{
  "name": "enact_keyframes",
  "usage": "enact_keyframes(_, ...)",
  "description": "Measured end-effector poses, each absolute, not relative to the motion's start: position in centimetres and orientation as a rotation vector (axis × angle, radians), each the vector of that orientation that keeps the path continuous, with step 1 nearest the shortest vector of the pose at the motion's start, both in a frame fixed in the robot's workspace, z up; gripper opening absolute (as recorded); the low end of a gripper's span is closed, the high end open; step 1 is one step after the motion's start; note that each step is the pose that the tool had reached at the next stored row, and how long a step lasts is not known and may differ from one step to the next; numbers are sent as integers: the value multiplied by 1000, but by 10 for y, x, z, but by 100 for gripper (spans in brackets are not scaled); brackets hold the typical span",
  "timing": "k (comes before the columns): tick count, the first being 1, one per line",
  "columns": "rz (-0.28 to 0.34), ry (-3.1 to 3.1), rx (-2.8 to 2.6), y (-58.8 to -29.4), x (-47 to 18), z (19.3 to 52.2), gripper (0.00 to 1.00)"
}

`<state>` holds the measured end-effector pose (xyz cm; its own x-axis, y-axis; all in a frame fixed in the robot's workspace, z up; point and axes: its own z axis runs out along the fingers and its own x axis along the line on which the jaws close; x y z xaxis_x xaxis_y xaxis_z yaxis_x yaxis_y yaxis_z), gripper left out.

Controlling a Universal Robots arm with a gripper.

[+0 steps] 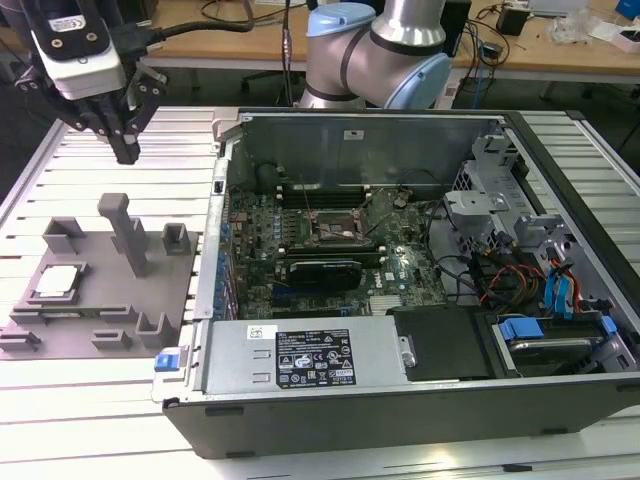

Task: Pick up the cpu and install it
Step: 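Reach for the cpu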

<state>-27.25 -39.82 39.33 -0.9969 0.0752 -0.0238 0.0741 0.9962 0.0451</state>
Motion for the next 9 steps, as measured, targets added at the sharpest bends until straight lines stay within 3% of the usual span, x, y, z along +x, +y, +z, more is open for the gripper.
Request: enact_keyframes(9,69,3112,117,-398,-304,392,11)
